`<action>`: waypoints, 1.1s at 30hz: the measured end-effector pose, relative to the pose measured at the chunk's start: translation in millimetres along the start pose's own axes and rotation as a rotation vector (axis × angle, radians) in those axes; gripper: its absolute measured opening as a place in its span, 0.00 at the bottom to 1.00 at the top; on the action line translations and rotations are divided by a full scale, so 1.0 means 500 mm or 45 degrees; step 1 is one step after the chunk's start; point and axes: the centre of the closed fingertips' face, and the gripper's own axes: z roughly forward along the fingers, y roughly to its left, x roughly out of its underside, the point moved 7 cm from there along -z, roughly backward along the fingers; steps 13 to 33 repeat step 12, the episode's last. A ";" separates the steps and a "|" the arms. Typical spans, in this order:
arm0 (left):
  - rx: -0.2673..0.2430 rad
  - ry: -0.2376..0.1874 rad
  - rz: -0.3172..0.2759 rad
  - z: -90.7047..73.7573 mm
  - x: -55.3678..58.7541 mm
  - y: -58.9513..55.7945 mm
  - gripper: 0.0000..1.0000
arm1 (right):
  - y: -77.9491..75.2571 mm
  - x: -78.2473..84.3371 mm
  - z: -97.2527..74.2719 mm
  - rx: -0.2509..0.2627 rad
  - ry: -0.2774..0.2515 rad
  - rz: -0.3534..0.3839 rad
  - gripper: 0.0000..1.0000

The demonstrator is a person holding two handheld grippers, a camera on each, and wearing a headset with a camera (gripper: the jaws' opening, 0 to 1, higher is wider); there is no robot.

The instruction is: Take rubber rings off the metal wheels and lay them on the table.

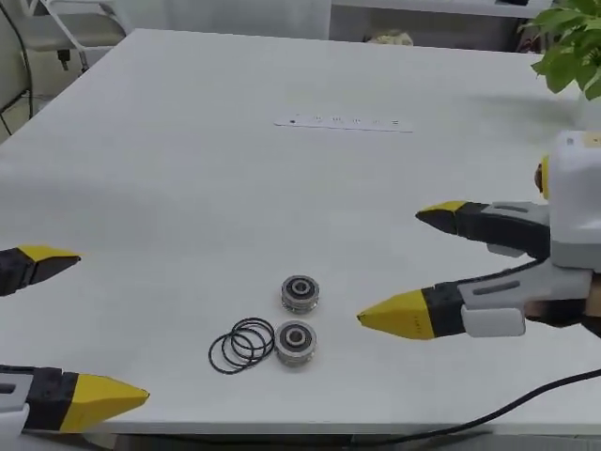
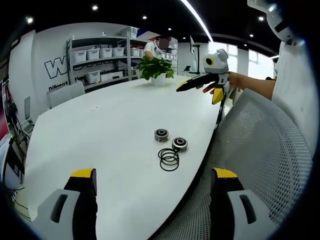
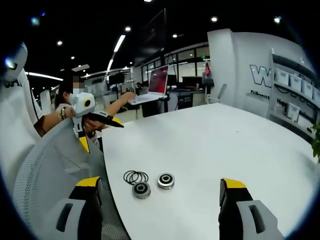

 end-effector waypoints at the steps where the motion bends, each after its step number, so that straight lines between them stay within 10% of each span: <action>1: 0.001 0.000 -0.001 0.000 0.000 0.000 0.92 | 0.001 0.007 0.000 0.007 0.001 0.010 0.99; 8: -0.001 -0.008 -0.066 -0.001 0.005 0.000 0.94 | 0.010 0.045 -0.004 0.012 0.033 0.070 0.99; 11: 0.011 0.099 -0.045 0.004 0.022 -0.003 0.97 | 0.015 0.060 -0.002 0.009 0.046 0.094 0.99; 33: 0.015 0.100 -0.022 0.005 0.020 -0.004 0.97 | 0.019 0.066 0.000 0.005 0.058 0.102 0.99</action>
